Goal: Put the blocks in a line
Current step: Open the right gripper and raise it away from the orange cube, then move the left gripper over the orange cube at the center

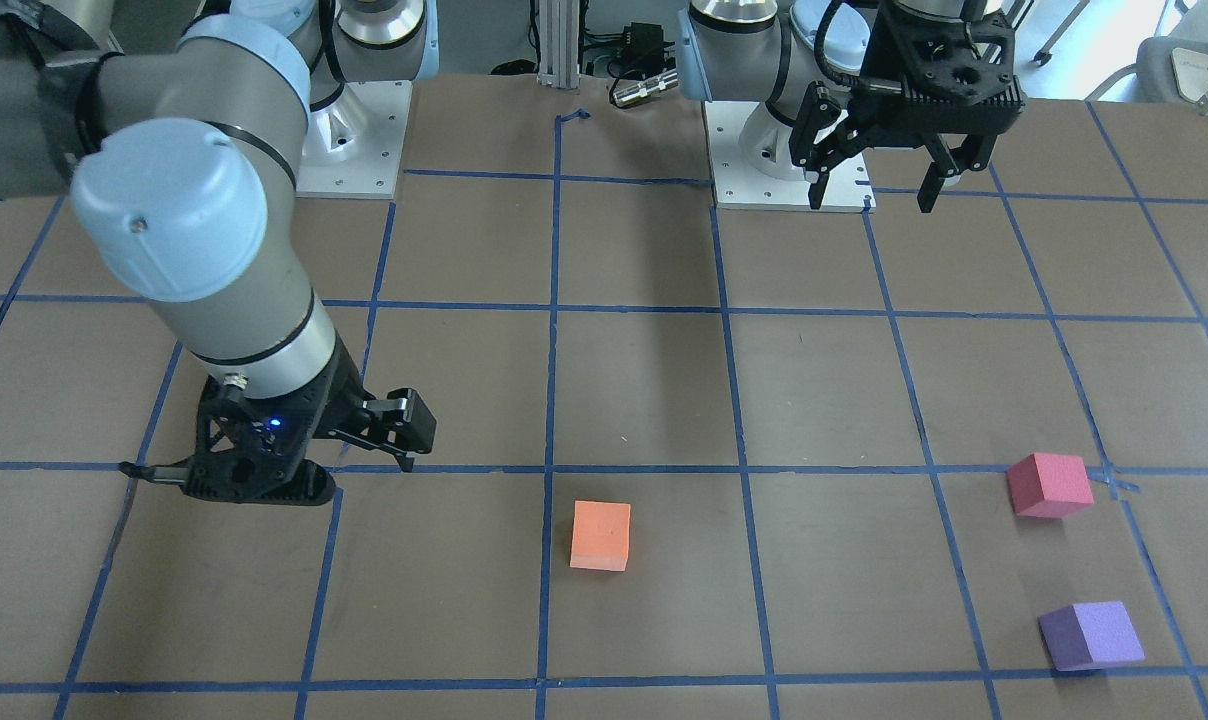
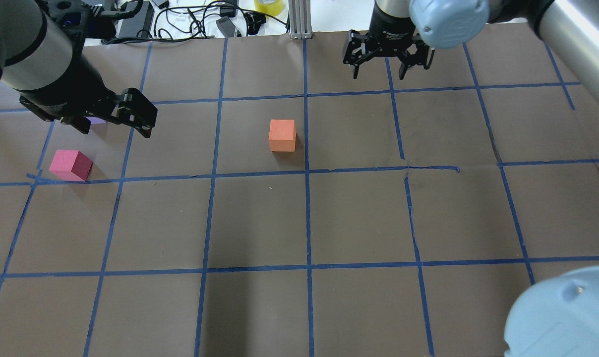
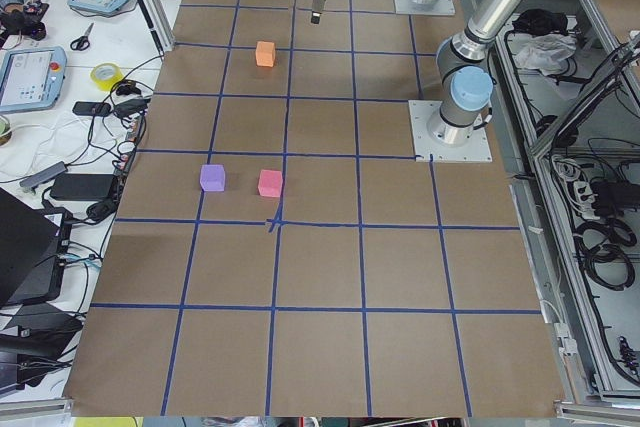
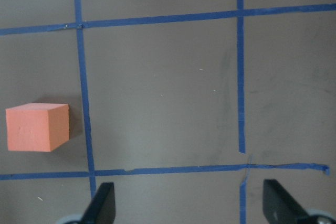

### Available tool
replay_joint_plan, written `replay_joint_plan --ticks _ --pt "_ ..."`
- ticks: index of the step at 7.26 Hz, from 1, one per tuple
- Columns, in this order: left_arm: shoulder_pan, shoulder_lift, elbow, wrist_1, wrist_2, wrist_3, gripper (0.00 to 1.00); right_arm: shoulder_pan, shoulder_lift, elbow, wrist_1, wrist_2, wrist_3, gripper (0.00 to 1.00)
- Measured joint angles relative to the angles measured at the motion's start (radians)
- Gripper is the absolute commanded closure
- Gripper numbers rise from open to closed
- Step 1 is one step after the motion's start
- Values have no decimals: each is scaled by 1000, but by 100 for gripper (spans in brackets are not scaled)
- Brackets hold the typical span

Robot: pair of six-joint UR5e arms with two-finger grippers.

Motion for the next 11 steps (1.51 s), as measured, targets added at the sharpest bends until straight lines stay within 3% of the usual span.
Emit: replay_joint_plan --ticks 3,6,11 --pt "1 -10 3 7 0 -3 0 -64 -192 161 40 -40 -129 0" --pt "1 -15 0 15 -1 -5 0 -64 -273 187 87 -126 -130 0" --pt "0 -16 -2 15 -2 -3 0 -58 -338 204 168 9 -141 0"
